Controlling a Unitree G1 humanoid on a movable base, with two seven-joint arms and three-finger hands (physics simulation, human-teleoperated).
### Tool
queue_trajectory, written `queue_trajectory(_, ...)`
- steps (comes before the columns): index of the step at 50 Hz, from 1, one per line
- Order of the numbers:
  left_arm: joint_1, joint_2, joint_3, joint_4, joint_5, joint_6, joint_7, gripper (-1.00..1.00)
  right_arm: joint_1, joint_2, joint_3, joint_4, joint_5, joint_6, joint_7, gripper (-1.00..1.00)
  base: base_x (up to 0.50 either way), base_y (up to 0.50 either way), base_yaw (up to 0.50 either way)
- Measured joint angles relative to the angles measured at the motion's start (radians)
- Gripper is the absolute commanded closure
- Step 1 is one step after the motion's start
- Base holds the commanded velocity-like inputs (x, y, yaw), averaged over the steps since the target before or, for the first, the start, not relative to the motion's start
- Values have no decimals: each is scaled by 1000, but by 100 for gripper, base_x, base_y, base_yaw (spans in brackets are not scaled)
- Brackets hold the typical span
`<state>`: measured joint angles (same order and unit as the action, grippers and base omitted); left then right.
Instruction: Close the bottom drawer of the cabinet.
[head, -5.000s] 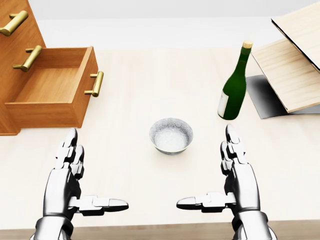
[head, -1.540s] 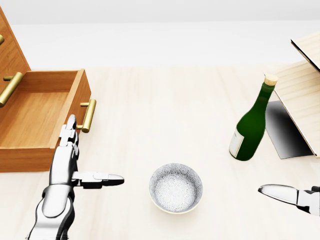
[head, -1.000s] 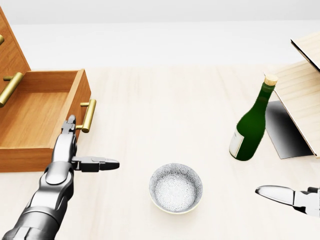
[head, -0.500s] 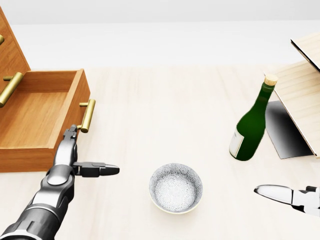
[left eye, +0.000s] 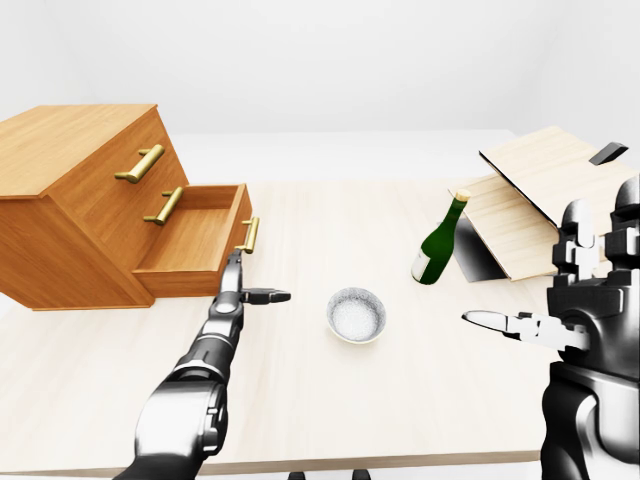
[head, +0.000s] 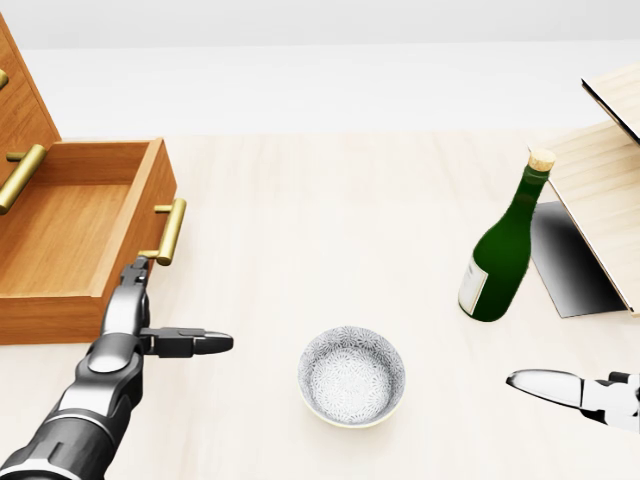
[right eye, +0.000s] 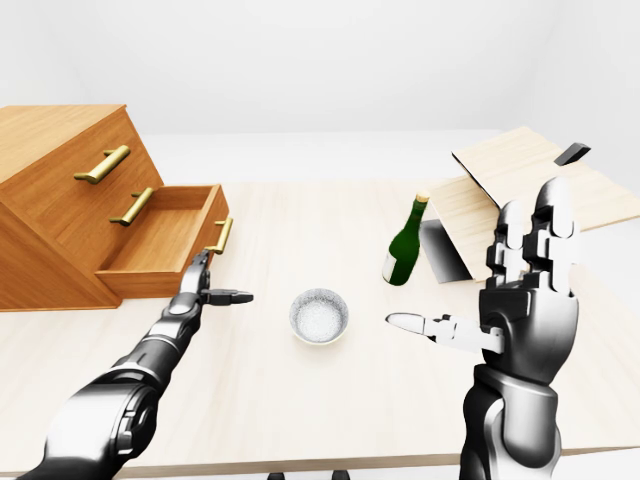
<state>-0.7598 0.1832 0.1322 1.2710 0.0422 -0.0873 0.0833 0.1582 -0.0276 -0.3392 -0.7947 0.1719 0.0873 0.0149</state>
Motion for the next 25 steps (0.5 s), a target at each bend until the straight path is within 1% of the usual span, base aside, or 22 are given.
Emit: queue_trajectory(25,-6,25,25,20,-27,0,9,-100,5,2,2,-8,-1,0,1,-100,0,0,0)
